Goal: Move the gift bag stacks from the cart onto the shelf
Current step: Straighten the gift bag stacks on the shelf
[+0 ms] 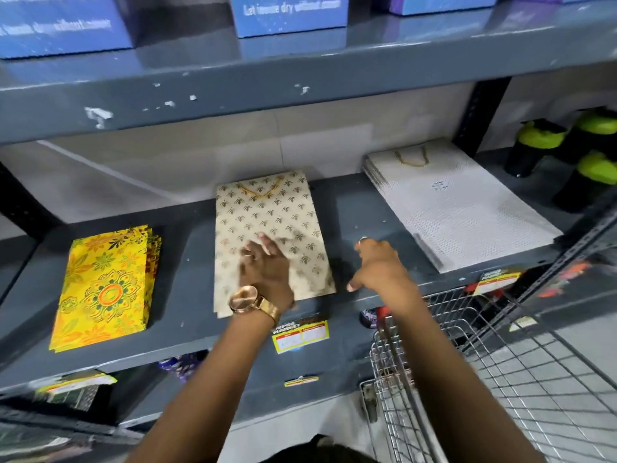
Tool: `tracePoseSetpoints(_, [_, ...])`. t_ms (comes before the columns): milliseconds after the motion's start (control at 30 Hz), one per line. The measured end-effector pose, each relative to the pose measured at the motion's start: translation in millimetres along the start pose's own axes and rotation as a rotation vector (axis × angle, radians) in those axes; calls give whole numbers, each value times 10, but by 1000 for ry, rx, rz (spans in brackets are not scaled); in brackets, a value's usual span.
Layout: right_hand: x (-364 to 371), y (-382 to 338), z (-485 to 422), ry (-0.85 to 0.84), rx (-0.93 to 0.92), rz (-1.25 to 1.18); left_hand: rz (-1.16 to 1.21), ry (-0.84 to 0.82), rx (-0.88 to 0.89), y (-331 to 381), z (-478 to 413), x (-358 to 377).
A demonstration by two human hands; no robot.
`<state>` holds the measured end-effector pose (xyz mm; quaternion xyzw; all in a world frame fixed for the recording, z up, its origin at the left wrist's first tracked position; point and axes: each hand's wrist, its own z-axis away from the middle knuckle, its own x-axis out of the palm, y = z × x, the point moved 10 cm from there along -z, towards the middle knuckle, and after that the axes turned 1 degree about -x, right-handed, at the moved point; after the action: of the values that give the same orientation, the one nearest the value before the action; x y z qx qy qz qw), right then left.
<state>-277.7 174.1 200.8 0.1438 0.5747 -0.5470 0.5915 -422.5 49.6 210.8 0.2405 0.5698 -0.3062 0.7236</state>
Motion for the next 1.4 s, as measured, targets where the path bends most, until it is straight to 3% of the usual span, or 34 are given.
tracePoseSetpoints(100, [-412,485,-204,-3,-43,-127,327,-81,300,987,110,-12])
tracePoseSetpoints(200, [-935,1038,-388,37,-74,-14,381,-69,482,1847,167,-58])
tracePoseSetpoints(433, [-1674,2541,-716,2,226,386,253,-199,470,2985,-12,192])
tracePoseSetpoints(567, [-1778,2769,-846,41,255,433,217,-146,414,3082,-137,264])
tracePoseSetpoints(733, [-1662,2940,-1135,-49,202,385,188,-104,382,3081,-188,239])
tracePoseSetpoints(933, [-1619,2849,-1099,35,146,487,219,-38,357,3046,-206,241])
tracePoseSetpoints(1100, [-1592,2823,-1108,-26,132,515,261,-24,342,3035,-170,239])
tracePoseSetpoints(1267, [-1650,2798,-1014,22,119,487,293,-34,334,2972,-145,246])
tracePoseSetpoints(1400, [-1678,2741,-891,156,153,588,284,-37,345,2929,-60,248])
